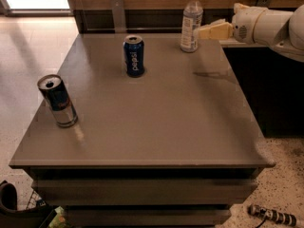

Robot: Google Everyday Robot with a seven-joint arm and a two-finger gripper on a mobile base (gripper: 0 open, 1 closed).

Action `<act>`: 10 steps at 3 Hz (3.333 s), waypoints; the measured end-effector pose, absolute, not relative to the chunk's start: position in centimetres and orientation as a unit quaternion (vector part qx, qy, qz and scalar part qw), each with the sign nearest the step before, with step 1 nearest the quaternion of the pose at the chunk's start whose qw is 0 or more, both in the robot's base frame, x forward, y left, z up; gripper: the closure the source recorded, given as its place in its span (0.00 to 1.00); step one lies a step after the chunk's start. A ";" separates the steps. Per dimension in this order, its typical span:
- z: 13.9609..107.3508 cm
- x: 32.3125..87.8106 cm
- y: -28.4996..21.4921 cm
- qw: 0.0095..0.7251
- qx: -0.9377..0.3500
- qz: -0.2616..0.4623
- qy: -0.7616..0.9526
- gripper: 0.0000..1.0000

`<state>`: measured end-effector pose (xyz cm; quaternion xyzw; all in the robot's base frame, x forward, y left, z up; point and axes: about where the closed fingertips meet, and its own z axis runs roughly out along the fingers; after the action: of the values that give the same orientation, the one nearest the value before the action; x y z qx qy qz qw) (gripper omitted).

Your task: Move blue plastic bottle near redbull can

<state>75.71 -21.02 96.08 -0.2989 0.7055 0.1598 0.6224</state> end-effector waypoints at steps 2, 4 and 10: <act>92.3 82.3 -20.8 0.642 -0.266 0.171 0.698 0.00; 90.9 86.2 -19.2 0.656 -0.259 0.196 0.682 0.00; 90.8 87.5 -15.5 0.651 -0.277 0.237 0.666 1.00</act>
Offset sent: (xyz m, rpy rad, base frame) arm 0.0914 -0.0074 -0.0541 0.0945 -0.0188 -0.0589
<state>87.53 -15.54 90.83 -0.2770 0.6657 0.2373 0.6510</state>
